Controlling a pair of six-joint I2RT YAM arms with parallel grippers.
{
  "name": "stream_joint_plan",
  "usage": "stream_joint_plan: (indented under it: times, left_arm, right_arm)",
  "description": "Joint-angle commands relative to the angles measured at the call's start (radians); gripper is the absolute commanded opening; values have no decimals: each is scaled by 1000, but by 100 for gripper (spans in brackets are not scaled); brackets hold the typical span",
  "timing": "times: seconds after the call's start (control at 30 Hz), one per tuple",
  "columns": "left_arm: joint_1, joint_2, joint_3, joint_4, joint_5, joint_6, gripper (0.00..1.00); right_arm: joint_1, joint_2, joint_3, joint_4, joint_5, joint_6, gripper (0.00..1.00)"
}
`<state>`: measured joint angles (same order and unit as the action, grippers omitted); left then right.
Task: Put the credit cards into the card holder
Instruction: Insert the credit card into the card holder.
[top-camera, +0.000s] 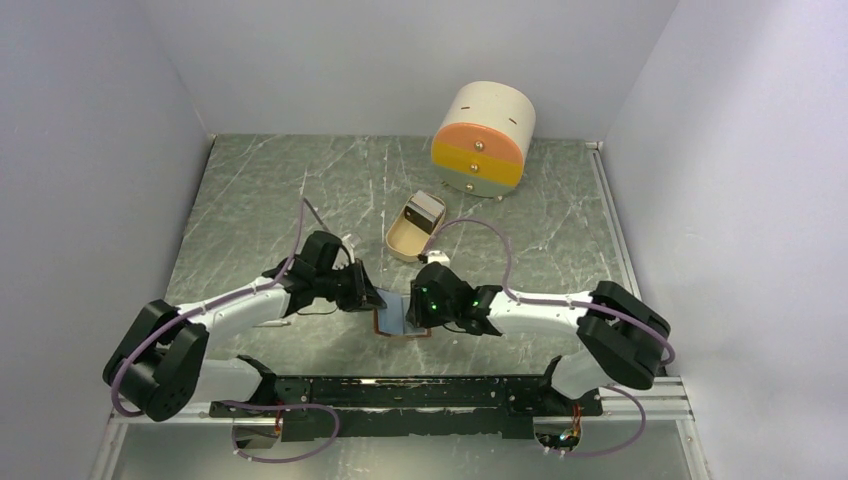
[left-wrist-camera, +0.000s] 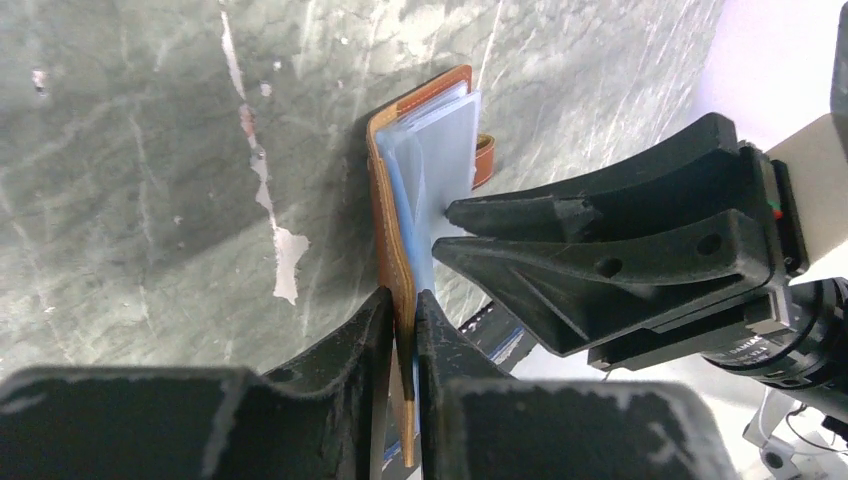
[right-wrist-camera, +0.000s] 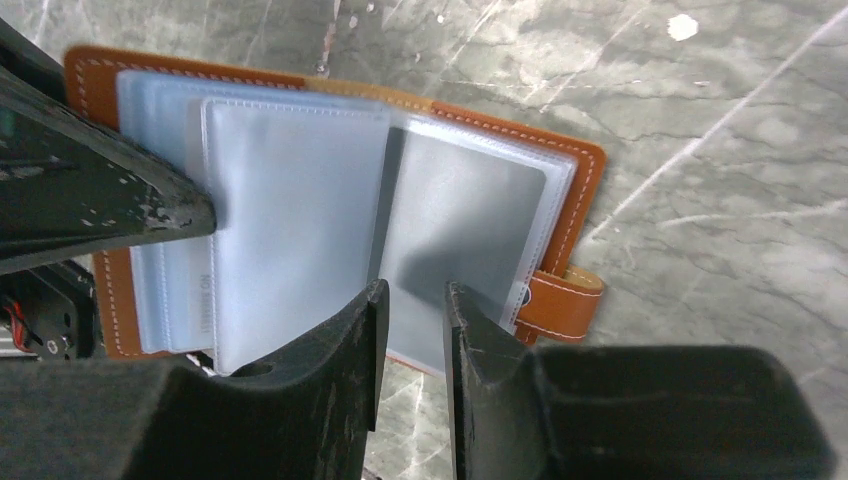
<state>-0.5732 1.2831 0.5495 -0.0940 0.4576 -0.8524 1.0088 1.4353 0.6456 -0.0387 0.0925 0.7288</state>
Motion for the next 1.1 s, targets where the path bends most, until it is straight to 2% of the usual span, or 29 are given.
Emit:
stream_joint_plan:
  times: [0.0, 0.07, 0.23, 0.33, 0.5, 0.63, 0.83, 0.97, 1.07]
  left_arm:
    - [51, -14, -49, 112, 105, -15, 21]
    - [69, -18, -62, 122, 126, -15, 31]
    - [92, -67, -83, 142, 150, -7, 44]
    - [95, -76, -94, 122, 129, 7, 46]
    - [95, -61, -135, 154, 118, 1, 40]
    - [95, -45, -133, 132, 95, 27, 36]
    - [95, -54, -109, 81, 61, 77, 21]
    - [95, -61, -118, 103, 99, 79, 17]
    - [95, -67, -121, 102, 118, 87, 17]
  right_arm:
    - [-3, 54, 30, 117, -76, -26, 30]
    - [-3, 70, 40, 146, -102, -25, 30]
    - [-4, 104, 57, 190, -134, -19, 30]
    - [-4, 131, 57, 228, -169, -2, 30]
    - [-3, 155, 57, 265, -206, 17, 30]
    - [-22, 97, 87, 145, -121, -55, 33]
    - [-102, -34, 153, -3, -43, -232, 46]
    - [-178, 4, 245, -45, 28, -403, 52]
    - [-229, 62, 323, -43, 35, -531, 58]
